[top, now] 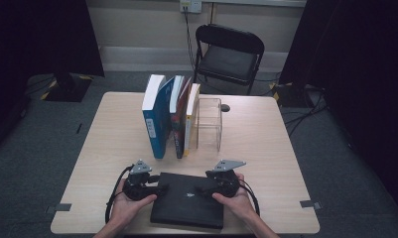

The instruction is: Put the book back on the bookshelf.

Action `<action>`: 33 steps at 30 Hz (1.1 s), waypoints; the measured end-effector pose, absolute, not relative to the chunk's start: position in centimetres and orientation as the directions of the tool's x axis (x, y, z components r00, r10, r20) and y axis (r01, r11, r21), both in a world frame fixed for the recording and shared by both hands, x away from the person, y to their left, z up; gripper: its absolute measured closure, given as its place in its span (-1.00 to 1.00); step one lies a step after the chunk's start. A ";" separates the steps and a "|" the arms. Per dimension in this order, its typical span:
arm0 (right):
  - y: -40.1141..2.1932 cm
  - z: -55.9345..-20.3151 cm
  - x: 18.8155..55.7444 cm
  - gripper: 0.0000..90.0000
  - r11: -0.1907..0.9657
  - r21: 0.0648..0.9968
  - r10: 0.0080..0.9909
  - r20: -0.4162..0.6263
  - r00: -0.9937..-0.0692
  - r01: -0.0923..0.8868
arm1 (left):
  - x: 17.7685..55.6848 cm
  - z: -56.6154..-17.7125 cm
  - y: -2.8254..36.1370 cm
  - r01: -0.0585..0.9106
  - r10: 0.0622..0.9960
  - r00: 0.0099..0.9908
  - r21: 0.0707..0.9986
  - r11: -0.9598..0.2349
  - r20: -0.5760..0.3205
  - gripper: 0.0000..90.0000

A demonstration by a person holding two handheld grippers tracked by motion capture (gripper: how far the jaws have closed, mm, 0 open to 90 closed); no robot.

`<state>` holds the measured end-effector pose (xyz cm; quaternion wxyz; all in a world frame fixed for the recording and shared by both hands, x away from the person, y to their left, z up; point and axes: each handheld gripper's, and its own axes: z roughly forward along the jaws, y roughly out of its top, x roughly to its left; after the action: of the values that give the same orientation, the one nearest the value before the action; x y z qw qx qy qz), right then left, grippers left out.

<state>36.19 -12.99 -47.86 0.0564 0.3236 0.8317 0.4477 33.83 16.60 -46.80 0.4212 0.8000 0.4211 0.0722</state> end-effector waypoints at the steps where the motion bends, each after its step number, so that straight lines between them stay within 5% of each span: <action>1: -13.2 -47.9 36.1 -0.40 0.389 0.779 0.590 0.199 -0.783 0.491 | 33.9 -46.8 16.5 0.612 0.733 0.636 0.737 -0.289 -0.241 0.05; 33: -16.5 -47.1 33.3 -0.27 0.444 0.760 0.569 0.170 -0.805 0.475 | 36.2 -46.7 10.4 0.541 0.665 0.721 0.757 -0.368 -0.192 0.15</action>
<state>33.34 -16.45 -47.09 0.0551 0.3077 0.8479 0.4283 36.16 10.42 -46.68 0.4269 0.8237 0.3661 0.0729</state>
